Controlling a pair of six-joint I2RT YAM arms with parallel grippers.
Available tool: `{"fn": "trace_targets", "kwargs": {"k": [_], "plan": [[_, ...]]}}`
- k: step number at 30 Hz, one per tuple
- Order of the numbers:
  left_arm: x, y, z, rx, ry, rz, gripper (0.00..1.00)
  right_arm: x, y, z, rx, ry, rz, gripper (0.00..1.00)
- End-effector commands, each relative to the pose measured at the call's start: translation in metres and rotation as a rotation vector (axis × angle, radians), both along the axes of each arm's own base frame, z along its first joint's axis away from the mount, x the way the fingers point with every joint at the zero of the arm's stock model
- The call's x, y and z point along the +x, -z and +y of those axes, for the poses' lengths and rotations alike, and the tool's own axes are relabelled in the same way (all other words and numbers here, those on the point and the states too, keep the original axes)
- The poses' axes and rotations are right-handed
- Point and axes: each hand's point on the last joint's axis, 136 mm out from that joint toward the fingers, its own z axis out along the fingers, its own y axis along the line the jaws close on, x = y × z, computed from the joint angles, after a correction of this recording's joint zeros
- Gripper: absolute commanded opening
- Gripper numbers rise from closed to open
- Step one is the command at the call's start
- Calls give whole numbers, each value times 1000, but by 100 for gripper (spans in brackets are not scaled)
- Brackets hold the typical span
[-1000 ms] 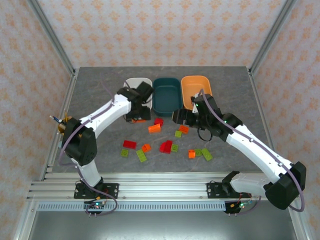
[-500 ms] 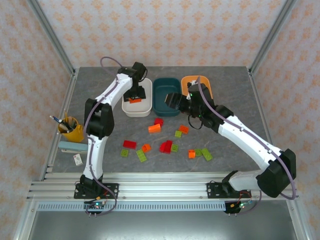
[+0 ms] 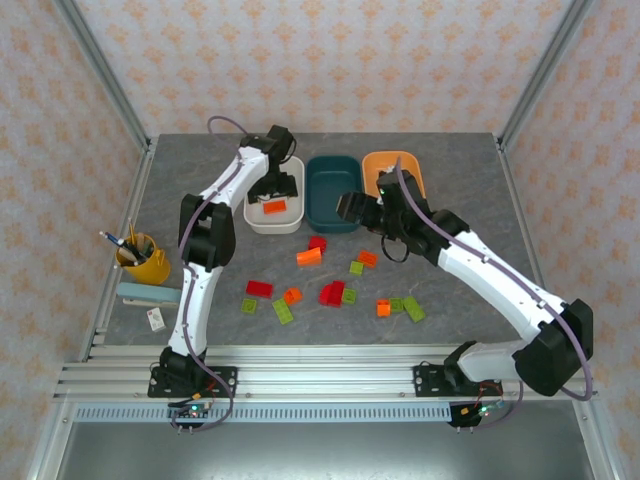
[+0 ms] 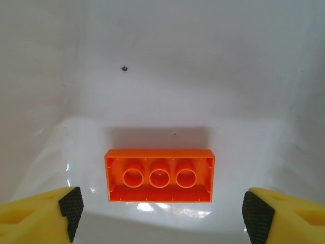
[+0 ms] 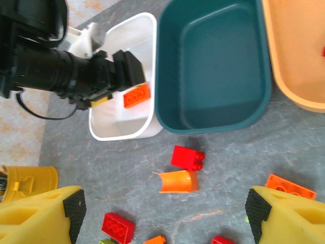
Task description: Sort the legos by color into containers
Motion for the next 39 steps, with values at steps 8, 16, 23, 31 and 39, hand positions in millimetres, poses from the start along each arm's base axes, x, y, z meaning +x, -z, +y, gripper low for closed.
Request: {"fn": "trace_targets", "kwargs": {"k": [8, 16, 23, 31, 39], "plan": [[-20, -135, -17, -128, -10, -255, 89, -32, 0, -77, -262, 177, 110, 81], [-99, -160, -86, -310, 147, -350, 91, -99, 65, -150, -327, 559, 488, 84], [-190, -129, -139, -397, 343, -305, 92, -128, 143, -151, -88, 766, 740, 99], [-233, -115, -168, -441, 433, -289, 92, -132, 189, -150, -24, 825, 840, 99], [-233, -120, -180, -458, 440, -301, 92, -129, 215, -140, -32, 761, 903, 99]]}}
